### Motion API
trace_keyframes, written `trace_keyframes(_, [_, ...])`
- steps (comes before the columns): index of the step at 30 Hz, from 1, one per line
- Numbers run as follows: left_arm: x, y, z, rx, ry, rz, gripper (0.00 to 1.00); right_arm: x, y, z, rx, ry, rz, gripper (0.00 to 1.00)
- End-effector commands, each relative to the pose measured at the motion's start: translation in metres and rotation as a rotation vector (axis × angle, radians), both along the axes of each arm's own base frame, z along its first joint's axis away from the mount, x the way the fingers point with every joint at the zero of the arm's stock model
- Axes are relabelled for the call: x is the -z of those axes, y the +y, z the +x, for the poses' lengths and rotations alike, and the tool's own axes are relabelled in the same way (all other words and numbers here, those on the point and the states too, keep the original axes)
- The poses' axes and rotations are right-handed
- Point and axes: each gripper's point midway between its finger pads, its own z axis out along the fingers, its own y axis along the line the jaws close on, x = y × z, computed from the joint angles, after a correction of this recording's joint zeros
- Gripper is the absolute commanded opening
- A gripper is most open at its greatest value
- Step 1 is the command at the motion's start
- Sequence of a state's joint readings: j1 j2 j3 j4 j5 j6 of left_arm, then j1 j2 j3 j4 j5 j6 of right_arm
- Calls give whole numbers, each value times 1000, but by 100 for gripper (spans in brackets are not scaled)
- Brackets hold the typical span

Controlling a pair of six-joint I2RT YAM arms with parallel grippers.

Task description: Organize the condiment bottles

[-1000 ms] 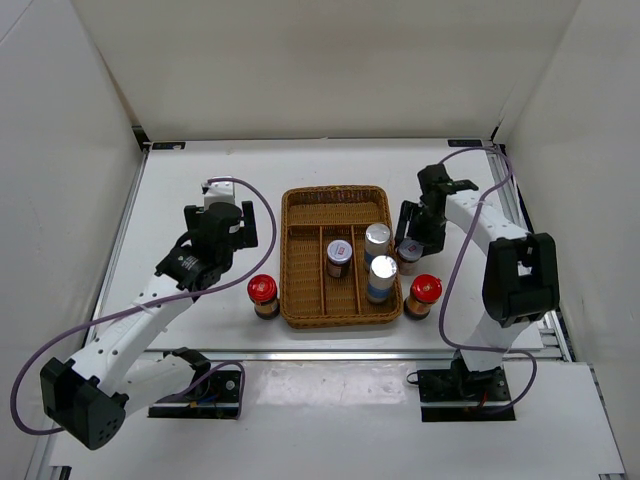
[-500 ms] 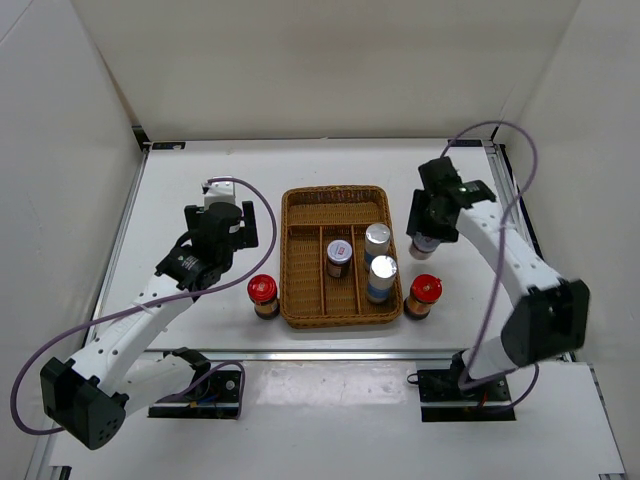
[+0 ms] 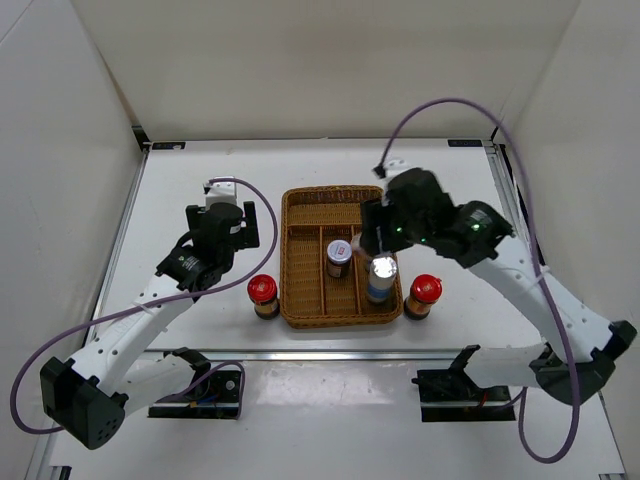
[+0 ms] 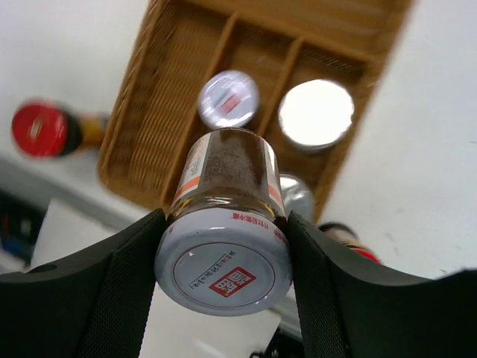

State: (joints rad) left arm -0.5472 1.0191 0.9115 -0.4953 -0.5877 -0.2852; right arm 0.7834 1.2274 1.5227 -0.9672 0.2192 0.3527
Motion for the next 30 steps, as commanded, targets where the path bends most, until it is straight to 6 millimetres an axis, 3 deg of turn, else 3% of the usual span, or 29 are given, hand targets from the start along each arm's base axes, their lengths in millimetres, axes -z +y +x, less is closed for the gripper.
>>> trace_keyframes(1, [-7,0,-1,-1,-26,-6,100,0,36,-23,-153,14,18,0])
trace_keyframes(4, [-7,0,-1,-1,-26,-6,100,27,56,-38,-209,76,-24,0])
trace_keyframes(13, [-7,0,-1,-1,-26,-6,100,111,82,-33,-175,227,-188,0])
trace_keyframes(14, [-7,0,-1,-1,-26,-6,100,112,82,-24,-121,213,-197,0])
trace_keyframes(25, [-7,0,-1,-1,-26,-6,100,171,102,-13,-76,309,-323,1])
trace_keyframes(28, [-7,0,-1,-1,-26,-6,100,175,99,-16,-52,328,-326,19])
trace_keyframes(29, [-7,0,-1,-1,-26,-6,100,175,98,-17,-52,325,-321,41])
trace_keyframes(30, [-7,-1,-1,7,-23,-11,100,171,99,-18,-58,325,-307,54])
